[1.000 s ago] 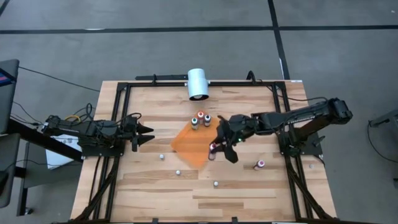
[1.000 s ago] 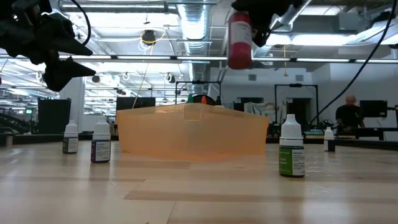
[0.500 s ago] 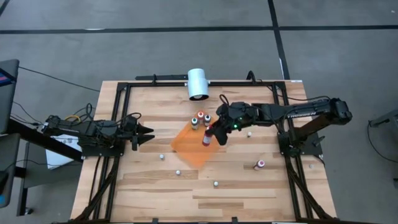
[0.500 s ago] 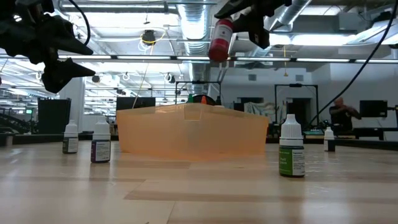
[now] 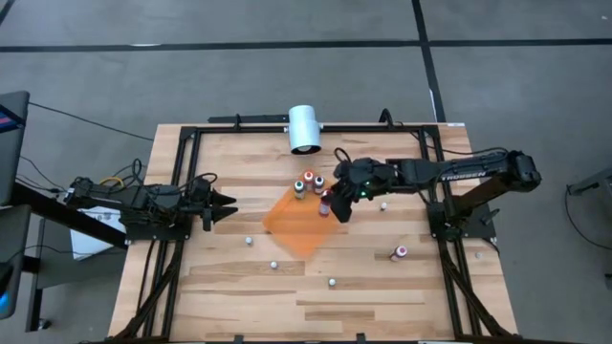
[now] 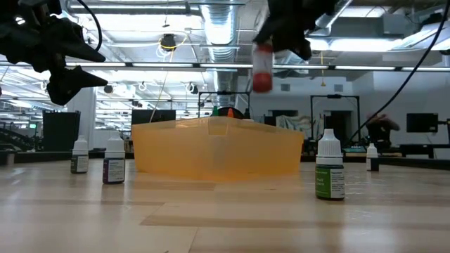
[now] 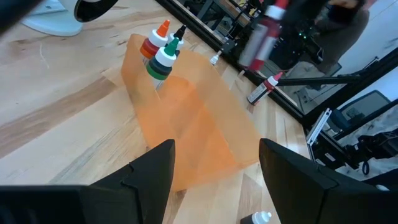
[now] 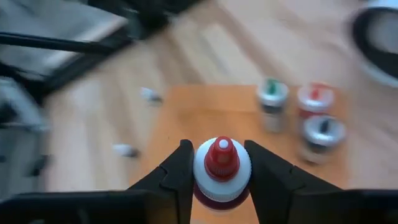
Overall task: Pick & Place food coloring
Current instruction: Put the big red food coloring bottle into the orange bin
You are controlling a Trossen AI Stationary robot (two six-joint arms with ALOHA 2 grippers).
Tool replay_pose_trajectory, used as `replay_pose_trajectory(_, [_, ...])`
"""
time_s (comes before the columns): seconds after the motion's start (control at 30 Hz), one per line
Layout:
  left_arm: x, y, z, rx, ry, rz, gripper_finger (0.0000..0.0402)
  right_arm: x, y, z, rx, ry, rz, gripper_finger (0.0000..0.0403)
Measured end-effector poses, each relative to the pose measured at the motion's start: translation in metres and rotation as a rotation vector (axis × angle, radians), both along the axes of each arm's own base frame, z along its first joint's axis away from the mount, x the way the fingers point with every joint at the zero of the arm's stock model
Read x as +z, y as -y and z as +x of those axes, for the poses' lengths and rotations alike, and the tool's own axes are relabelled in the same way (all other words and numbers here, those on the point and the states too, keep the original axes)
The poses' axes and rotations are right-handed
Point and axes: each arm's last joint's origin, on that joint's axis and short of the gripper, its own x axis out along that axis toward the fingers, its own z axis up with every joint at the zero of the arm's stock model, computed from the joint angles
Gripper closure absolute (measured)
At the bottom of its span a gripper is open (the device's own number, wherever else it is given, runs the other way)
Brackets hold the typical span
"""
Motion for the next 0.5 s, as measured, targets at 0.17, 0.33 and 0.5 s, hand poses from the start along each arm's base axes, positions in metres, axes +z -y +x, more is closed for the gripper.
replay_pose_trajectory(0.17, [0.0,0.0,0.0,0.0,0.0,0.0,0.0178,-0.017,0.004,0.004,-0.071,-0.11,-0.127,0.027])
replay_pose_trajectory(0.33, [0.0,0.0,0.0,0.0,0.0,0.0,0.0178,-0.039,0.006,0.019,-0.094,-0.179,-0.201,0.0277])
replay_pose_trajectory(0.5, [0.0,0.0,0.0,0.0,0.0,0.0,0.0178,-0.061,0.007,0.03,-0.092,-0.249,-0.269,0.0287])
